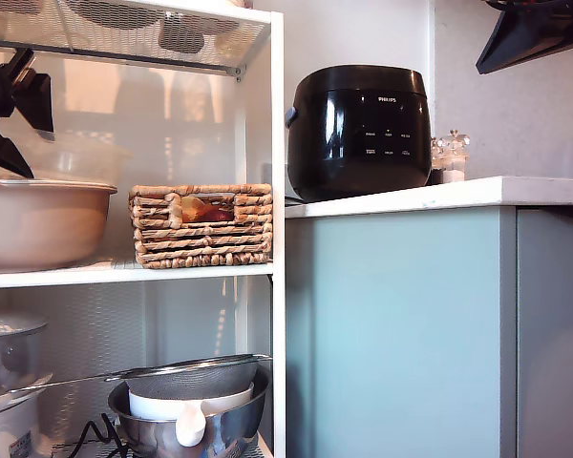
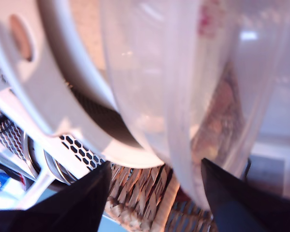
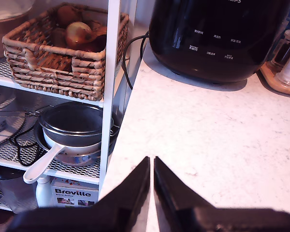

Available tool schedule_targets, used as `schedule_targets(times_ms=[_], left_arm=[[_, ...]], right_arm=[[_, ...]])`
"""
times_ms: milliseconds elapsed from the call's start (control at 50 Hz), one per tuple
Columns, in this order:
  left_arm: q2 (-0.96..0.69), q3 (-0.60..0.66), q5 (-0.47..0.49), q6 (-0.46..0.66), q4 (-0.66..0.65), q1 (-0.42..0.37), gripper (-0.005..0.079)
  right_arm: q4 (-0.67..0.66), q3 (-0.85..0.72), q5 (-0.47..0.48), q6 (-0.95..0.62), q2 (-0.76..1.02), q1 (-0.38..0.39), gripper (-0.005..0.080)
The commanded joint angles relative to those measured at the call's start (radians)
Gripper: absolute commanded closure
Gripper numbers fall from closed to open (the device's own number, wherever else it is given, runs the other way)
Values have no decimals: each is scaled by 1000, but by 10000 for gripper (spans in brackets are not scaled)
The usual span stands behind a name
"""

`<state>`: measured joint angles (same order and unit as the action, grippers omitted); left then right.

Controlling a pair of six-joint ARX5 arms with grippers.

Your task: Pick up the plastic microwave lid from the counter next to you, then place it on the shelf

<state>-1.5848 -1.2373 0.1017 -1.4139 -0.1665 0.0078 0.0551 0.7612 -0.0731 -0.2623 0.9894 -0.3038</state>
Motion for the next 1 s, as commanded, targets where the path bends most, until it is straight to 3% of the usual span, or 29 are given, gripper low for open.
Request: schedule_targets(times_ms=[0, 440, 660, 780, 980], left_arm=[[40, 5, 0, 32, -2, 5, 206], [131, 5, 64, 225, -152, 2, 206], [180, 5, 101, 483, -291, -16, 216], [200, 5, 116, 639, -339, -40, 342], [206, 5, 141, 912, -404, -101, 775]], right_arm=[[-5, -14, -7, 0, 0, -8, 763], [-28, -14, -25, 0, 0, -8, 763], [-47, -14, -25, 1, 0, -8, 763], [-32, -14, -24, 4, 0, -8, 763], [36, -14, 34, 88, 0, -6, 763]])
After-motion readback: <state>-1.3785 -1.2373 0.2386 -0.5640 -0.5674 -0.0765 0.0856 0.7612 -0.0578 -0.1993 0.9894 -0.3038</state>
